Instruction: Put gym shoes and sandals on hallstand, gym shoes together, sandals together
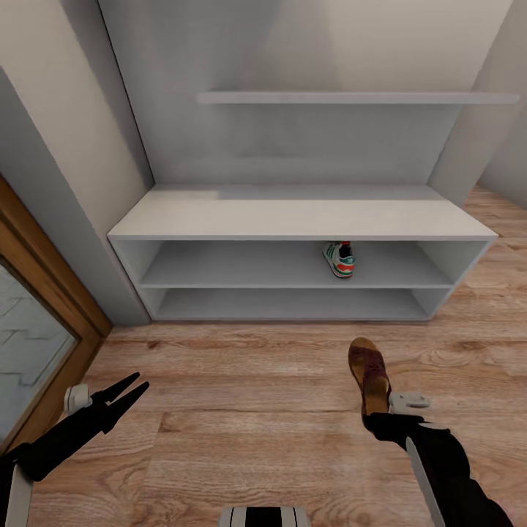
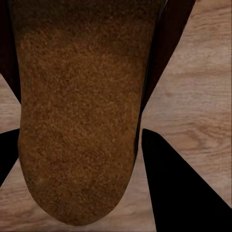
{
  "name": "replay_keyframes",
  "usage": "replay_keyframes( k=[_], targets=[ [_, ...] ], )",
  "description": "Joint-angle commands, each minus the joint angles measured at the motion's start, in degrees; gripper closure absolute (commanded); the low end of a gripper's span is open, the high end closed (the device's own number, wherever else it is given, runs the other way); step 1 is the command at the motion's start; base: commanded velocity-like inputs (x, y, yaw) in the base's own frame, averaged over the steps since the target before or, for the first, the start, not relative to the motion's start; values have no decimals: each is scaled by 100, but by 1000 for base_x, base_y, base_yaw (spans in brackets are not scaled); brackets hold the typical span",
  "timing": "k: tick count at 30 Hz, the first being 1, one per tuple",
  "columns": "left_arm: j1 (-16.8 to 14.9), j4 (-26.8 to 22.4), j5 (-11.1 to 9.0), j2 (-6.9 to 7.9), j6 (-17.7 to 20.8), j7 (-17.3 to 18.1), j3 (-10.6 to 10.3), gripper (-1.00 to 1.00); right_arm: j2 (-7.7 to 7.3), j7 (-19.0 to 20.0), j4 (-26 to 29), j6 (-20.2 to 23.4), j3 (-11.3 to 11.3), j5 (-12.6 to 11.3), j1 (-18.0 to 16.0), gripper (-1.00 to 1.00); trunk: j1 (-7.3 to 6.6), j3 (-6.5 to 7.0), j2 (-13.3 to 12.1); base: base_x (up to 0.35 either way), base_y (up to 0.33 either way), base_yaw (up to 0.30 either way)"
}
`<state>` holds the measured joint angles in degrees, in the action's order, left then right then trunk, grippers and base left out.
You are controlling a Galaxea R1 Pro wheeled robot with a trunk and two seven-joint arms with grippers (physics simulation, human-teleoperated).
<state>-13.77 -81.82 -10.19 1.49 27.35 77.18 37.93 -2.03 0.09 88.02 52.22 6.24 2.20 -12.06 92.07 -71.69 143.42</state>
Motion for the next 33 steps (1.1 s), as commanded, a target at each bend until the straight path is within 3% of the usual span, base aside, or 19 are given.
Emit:
replay_keyframes(
  k=[1, 4, 13, 17, 23, 33],
  targets=[
    [-1, 0, -9, 0, 60, 21, 4, -100, -1, -14, 5, 31, -41, 59, -2, 100, -1, -4, 2, 0, 0, 0],
    [5, 0, -9, 0, 60, 25, 4, -100, 38, -17, 1, 34, -155, 61, -4, 100, -1, -4, 2, 0, 0, 0],
    [63, 0, -10, 0, 60, 26, -4, -100, 289, -17, -23, 62, -206, 53, -42, 100, -1, -4, 2, 0, 0, 0],
    [90, 0, -9, 0, 60, 26, -144, -100, 513, -22, -29, 76, -427, 53, -99, 100, -1, -4, 2, 0, 0, 0],
    [94, 0, -9, 0, 53, 26, -210, -100, 598, -26, -147, 79, -517, 53, -556, 100, -1, -4, 2, 0, 0, 0],
    [94, 0, -9, 0, 40, 25, -215, -100, 607, -26, -1468, 87, -527, 53, -1376, 100, -1, -4, 2, 0, 0, 0]
  ],
)
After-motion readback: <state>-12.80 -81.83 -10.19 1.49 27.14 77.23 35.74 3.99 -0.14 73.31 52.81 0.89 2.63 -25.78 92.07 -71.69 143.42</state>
